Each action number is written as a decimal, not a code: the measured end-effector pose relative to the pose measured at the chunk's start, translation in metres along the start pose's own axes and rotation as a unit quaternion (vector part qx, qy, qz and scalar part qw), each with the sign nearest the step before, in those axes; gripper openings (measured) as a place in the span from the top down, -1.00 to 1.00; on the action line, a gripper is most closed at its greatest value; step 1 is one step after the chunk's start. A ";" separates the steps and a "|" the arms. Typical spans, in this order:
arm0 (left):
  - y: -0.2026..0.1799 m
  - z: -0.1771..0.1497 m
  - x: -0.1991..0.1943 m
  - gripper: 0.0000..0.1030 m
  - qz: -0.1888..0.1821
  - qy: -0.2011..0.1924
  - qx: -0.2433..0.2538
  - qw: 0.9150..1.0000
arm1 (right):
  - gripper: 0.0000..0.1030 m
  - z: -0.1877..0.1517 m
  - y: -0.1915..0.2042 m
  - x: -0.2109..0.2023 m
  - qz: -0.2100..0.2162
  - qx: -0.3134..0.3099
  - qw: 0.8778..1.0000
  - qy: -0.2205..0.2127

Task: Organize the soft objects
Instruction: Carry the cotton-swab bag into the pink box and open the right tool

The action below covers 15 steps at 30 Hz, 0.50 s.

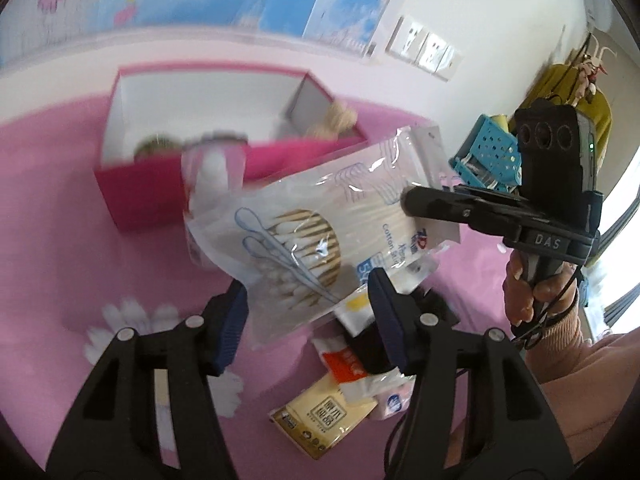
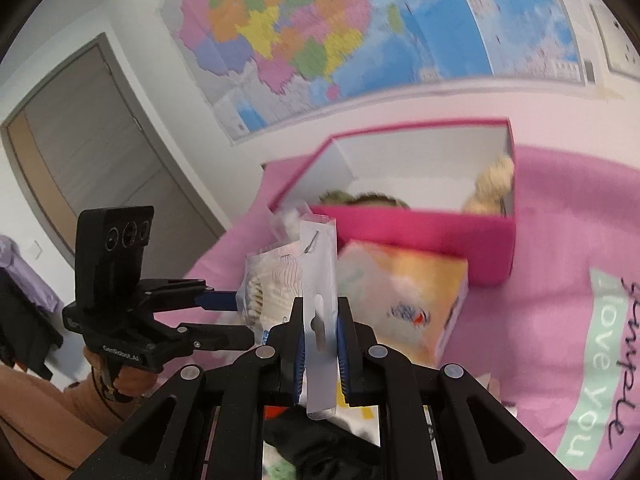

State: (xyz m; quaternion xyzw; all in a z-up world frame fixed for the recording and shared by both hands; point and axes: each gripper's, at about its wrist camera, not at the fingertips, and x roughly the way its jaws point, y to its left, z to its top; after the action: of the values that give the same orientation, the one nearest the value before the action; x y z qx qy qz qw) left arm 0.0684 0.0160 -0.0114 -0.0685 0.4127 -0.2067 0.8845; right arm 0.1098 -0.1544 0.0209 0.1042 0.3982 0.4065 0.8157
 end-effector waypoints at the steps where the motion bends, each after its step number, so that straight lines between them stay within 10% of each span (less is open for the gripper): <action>1: -0.003 0.006 -0.005 -0.18 0.007 -0.006 0.005 1.000 | 0.74 0.005 0.003 -0.004 0.000 -0.003 1.000 -0.007; 15: 0.020 0.097 0.003 -0.18 0.059 -0.018 0.023 0.998 | 0.71 0.080 -0.009 -0.009 -0.009 -0.010 0.998 -0.067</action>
State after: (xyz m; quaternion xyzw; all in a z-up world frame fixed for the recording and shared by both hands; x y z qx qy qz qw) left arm 0.1494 0.0284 0.0439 -0.0278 0.3952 -0.1626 0.9037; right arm 0.1705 -0.1548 0.0749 0.1198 0.3395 0.3953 0.8451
